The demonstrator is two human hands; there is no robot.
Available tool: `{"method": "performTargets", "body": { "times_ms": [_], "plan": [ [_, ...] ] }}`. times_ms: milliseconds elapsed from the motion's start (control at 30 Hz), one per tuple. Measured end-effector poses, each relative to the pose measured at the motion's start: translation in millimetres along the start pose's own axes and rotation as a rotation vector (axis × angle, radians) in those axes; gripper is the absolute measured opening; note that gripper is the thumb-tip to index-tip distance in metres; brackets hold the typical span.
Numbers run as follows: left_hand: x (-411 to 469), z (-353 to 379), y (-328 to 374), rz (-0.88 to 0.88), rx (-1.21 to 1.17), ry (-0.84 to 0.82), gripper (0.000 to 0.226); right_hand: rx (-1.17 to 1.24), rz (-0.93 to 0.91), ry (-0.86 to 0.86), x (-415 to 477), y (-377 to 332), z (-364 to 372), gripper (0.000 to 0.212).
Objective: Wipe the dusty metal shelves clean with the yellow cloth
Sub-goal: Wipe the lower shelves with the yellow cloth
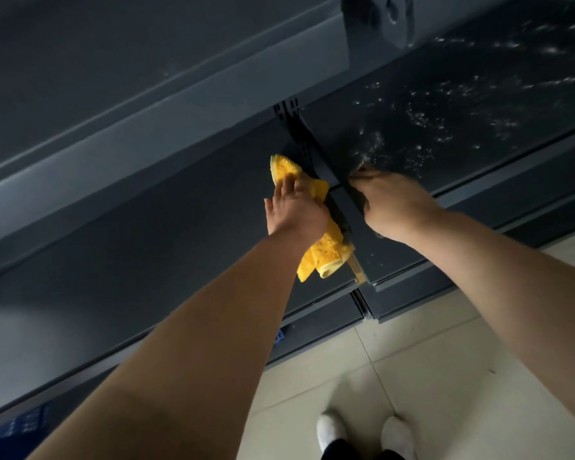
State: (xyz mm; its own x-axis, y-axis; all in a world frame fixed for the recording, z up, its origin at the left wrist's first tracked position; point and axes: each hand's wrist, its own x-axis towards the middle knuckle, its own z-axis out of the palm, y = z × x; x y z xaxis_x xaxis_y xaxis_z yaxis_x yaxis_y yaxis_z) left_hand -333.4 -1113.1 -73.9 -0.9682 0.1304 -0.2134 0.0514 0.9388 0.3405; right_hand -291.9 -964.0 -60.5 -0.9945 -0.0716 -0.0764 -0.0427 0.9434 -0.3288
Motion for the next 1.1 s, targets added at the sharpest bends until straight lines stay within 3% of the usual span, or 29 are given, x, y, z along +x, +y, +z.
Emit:
{"method": "performTargets", "body": {
  "times_ms": [433, 567, 800, 1100],
  "plan": [
    [112, -25, -5, -0.054, 0.059, 0.038, 0.065, -0.158, -0.003, 0.05, 44, -4, 4, 0.046],
    [128, -30, -18, -0.096, 0.133, 0.036, 0.057, -0.171, 0.0, 0.053, 49, -10, 11, 0.045],
    [103, -49, -70, -0.353, 0.223, 0.114, 0.053, -0.192, 0.01, 0.063, 43, -26, 18, 0.046],
    [38, -40, -88, -0.433, 0.202, 0.095, 0.056, -0.164, -0.004, 0.011, 6, -25, 3, 0.054]
  ]
}}
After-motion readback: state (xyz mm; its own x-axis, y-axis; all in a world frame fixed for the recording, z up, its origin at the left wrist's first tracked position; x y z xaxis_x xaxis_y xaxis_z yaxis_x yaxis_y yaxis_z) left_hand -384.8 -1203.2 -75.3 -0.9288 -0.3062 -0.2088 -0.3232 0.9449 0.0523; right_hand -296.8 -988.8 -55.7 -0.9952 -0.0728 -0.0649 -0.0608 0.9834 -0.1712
